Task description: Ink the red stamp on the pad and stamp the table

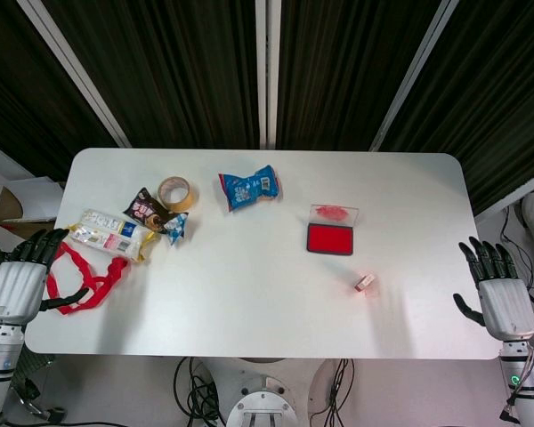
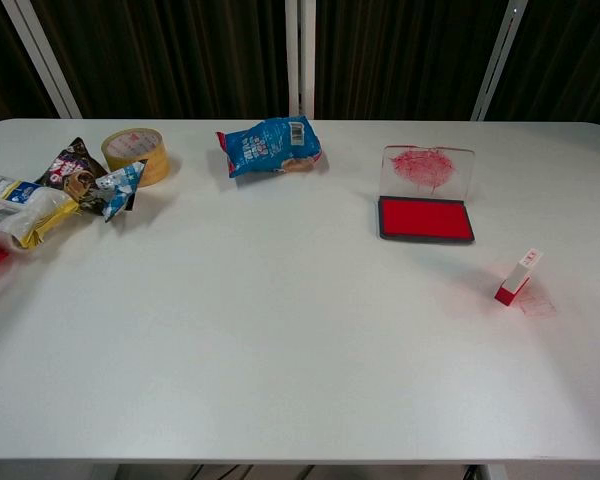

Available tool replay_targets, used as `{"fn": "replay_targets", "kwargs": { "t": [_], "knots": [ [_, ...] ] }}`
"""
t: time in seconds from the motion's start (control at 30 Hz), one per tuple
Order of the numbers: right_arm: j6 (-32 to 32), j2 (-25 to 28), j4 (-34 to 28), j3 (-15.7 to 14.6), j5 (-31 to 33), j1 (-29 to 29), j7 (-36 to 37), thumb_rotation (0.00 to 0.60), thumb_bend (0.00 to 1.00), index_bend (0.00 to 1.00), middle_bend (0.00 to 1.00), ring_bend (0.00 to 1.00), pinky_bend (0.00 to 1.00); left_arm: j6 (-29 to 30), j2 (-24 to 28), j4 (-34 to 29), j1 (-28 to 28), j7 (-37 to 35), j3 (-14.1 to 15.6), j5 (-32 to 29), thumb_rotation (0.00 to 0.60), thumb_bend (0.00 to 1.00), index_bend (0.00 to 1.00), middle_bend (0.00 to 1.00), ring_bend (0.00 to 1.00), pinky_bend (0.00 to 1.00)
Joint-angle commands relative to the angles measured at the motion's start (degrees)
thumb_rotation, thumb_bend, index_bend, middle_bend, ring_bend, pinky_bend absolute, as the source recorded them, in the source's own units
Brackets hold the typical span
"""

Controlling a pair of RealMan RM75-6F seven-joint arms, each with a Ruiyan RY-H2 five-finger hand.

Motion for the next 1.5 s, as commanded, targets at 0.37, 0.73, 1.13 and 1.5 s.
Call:
{"fn": "replay_targets", "kwargs": {
  "t": [0.37, 0.73, 1.13, 1.5],
  "knots": [
    [-1.70, 0.00, 1.90, 0.03, 0.07, 0.98, 0.69, 0.600, 0.18, 0.00, 0.00, 0.00, 0.00, -0.23, -1.06, 0.37, -0.25, 0.25, -0.15, -0.32, 0.399, 0.03, 0.09, 0.12, 0.11, 0.23],
    [-15.99, 2.19, 7.93, -3.83, -8.41, 11.29, -3.83, 0.600, 0.18, 0.00, 0.05, 0.06, 0.02, -2.10, -0.98, 0.10, -0.62, 0.38, 0.02, -1.84, 0.399, 0.03, 0.09, 0.12, 0.11, 0.23],
    [-17.26, -9.85, 20.75, -5.64, -13.40, 16.45, 0.94, 0.600, 0.18, 0.11, 0.16, 0.00, 0.00, -3.65, -1.24, -0.19, -0.93, 1.15, 0.46, -2.77, 0.398, 0.03, 0.09, 0.12, 0.11, 0.23],
    [-13.92, -18.06, 29.72, -6.66, -15.30, 18.42, 6.02, 0.600, 0.18, 0.22, 0.21, 0.00, 0.00, -2.92, -1.66, 1.50, -0.74, -0.58, 0.46, -2.34, 0.396, 0.03, 0.09, 0.12, 0.11, 0.23]
  ]
}}
